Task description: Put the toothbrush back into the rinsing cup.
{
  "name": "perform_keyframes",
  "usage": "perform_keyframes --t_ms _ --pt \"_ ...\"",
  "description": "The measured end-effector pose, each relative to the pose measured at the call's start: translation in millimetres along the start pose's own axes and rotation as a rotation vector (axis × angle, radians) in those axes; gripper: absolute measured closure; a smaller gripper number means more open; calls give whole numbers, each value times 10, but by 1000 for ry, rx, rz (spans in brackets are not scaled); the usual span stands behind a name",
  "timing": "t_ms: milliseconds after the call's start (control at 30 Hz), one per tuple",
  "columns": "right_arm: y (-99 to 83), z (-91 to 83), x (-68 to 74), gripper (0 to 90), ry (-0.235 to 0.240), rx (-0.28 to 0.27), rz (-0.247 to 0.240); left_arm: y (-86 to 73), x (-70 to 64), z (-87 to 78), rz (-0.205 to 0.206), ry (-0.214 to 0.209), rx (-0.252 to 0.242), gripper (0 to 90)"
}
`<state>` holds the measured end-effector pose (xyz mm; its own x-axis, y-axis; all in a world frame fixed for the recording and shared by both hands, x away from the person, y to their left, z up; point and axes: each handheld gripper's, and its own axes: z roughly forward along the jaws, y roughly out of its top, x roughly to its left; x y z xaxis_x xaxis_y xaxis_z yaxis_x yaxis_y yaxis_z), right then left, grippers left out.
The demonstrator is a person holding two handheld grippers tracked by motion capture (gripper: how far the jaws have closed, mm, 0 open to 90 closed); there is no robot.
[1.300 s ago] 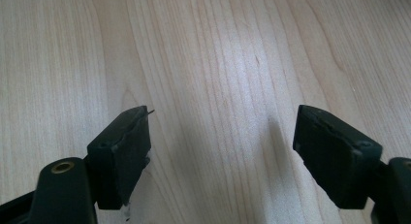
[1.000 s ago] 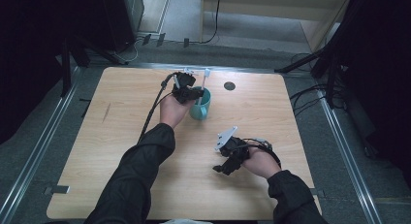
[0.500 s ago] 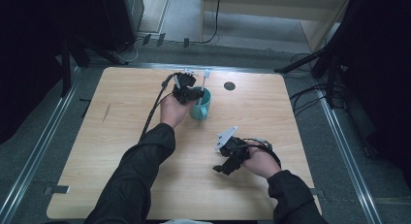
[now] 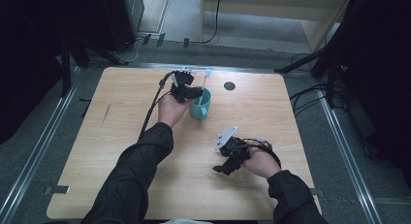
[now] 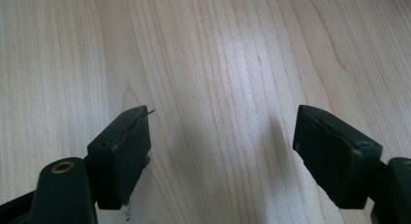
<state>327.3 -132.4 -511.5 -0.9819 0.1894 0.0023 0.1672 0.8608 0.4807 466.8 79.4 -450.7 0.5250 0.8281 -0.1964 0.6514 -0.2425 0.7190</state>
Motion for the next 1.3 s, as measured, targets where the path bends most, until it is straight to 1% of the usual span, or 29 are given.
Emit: perform_keyframes --t_ms 67,200,267,367,500,600,733,767,833,867,1000,1300 --pt "-1 1 -1 213 1 -1 1 7 -11 -32 14 -1 4 762" --pt "-3 0 -3 213 1 -1 2 13 -22 -116 28 -8 18 739" --pt "-2 0 -2 213 1 -1 2 1 -32 -167 33 -14 24 724" --pt "-2 3 -1 213 1 0 2 -29 -38 -257 51 -18 39 705" --pt "0 7 1 213 -3 4 0 -78 -27 -375 50 -29 37 679" --pt "3 14 1 213 -6 5 -2 -135 1 -480 33 -49 34 658" --pt "3 21 -1 213 -7 7 -4 -208 37 -574 13 -69 32 649" --pt "2 21 -2 213 -7 7 -3 -240 55 -605 9 -77 38 648" --pt "-2 21 -2 213 -6 8 -1 -292 76 -652 13 -68 47 645" --pt "-6 19 3 213 2 13 6 -318 84 -674 8 -65 49 643" --pt "-4 17 -5 213 -4 5 3 -413 125 -760 7 -62 61 625" --pt "-8 17 -2 213 -6 11 6 -663 166 -929 32 -52 98 578"
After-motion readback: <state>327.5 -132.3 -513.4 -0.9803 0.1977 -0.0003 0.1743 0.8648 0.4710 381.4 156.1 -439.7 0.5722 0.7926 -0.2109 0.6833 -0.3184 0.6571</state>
